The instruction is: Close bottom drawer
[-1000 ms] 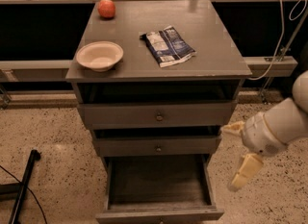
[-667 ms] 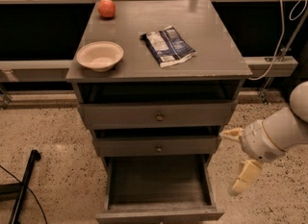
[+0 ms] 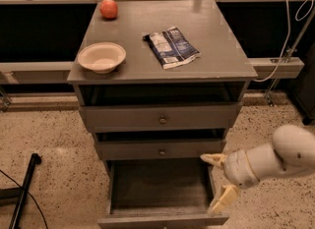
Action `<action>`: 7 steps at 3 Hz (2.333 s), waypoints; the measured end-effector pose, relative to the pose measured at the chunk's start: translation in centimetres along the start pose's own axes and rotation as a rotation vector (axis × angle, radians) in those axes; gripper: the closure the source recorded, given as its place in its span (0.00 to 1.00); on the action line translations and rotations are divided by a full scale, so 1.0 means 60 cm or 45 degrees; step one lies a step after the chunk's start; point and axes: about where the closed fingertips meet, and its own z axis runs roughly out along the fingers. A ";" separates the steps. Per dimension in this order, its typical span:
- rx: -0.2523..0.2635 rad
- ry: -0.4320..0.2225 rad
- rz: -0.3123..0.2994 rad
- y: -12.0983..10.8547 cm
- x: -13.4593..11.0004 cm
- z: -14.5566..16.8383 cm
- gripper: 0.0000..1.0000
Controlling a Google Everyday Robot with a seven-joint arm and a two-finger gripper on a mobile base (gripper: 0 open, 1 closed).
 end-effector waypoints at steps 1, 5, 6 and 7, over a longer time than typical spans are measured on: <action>0.147 -0.230 -0.040 -0.039 0.091 0.115 0.00; 0.298 -0.178 -0.122 -0.102 0.278 0.300 0.00; 0.342 -0.093 -0.255 -0.110 0.374 0.384 0.00; 0.341 -0.093 -0.254 -0.110 0.374 0.384 0.00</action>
Offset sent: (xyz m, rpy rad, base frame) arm 0.0047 -0.0064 -0.1577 0.4423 -0.1158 0.0408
